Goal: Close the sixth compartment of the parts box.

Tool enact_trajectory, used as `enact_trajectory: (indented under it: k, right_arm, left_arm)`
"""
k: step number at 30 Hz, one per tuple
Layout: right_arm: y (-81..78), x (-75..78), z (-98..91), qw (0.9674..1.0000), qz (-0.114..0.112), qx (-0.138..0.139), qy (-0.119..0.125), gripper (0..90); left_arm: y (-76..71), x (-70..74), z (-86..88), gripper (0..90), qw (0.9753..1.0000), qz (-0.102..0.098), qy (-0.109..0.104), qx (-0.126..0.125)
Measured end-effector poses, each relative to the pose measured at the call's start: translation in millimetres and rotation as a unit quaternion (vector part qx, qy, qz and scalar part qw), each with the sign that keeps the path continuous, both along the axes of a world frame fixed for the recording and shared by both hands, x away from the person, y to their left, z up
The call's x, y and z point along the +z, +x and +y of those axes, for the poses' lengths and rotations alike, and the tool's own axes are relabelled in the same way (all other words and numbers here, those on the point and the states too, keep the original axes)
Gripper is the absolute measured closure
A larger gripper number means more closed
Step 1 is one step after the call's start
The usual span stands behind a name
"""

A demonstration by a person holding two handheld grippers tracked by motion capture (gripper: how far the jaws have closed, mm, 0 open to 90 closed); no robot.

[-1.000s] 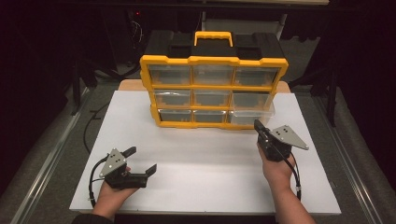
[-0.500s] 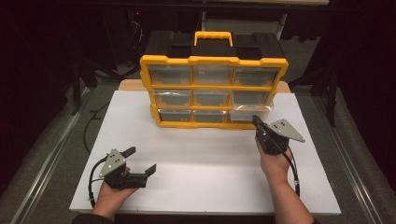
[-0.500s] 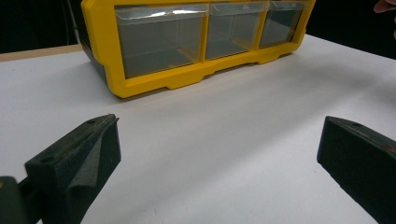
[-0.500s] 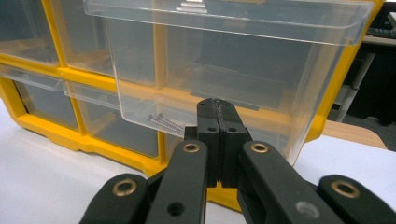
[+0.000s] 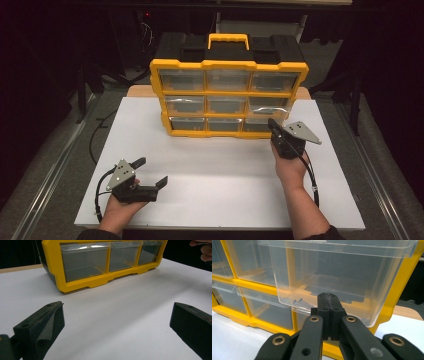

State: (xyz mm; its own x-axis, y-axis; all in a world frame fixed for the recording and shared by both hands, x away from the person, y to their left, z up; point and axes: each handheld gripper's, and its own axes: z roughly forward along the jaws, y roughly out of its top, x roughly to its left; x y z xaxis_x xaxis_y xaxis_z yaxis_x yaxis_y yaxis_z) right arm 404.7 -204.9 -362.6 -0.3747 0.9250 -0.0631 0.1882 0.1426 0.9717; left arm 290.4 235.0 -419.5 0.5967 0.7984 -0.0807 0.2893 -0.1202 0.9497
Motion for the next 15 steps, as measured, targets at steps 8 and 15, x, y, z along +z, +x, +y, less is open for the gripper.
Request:
enact_trajectory:
  k: [8,15]
  right_arm:
    - [6.7,0.5,0.2,1.0,0.001,-0.007,-0.004,90.0]
    - [13.8,1.2,1.3,0.9999,0.002,-0.009,-0.003,90.0]
  left_arm:
    - [-0.3,0.1,-0.3,0.1,1.0,0.0,0.0,0.0]
    - [-0.6,0.3,-0.1,0.1,1.0,-0.001,0.0,0.001]
